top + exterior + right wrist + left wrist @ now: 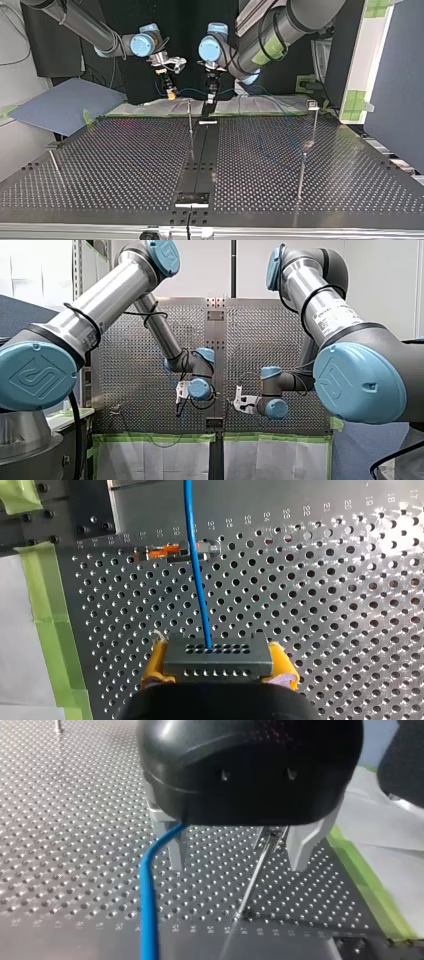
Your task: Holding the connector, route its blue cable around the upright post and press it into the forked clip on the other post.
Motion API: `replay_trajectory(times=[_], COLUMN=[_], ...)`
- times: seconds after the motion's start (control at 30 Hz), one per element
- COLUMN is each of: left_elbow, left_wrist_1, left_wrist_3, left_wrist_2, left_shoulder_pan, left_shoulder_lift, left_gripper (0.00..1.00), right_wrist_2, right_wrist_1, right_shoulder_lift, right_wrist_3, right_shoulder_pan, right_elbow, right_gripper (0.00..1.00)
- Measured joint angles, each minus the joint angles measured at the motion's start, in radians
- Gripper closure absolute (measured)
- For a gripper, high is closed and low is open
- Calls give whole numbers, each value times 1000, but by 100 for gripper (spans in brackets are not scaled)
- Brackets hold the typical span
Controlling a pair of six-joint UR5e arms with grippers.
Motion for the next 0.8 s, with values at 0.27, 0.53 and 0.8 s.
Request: replay_trajectory(times=[0.27, 0.53, 0.8], left_elbow=[5, 8, 8], left_wrist_1=[-1, 16, 37], left_wrist_3=[65, 70, 70], left_wrist_2=[-26, -60, -63], left_shoulder_pan=[-14, -17, -19], left_shoulder_lift=[-51, -69, -69], left_gripper=[1, 1, 1], right_wrist_2=[14, 16, 16], right_wrist_1=[16, 28, 32], right_shoulder_lift=[0, 0, 0], right_wrist_3=[0, -1, -3], right_shoulder_pan=[-11, -22, -24], right_elbow=[0, 0, 0], right_gripper=[100, 100, 100])
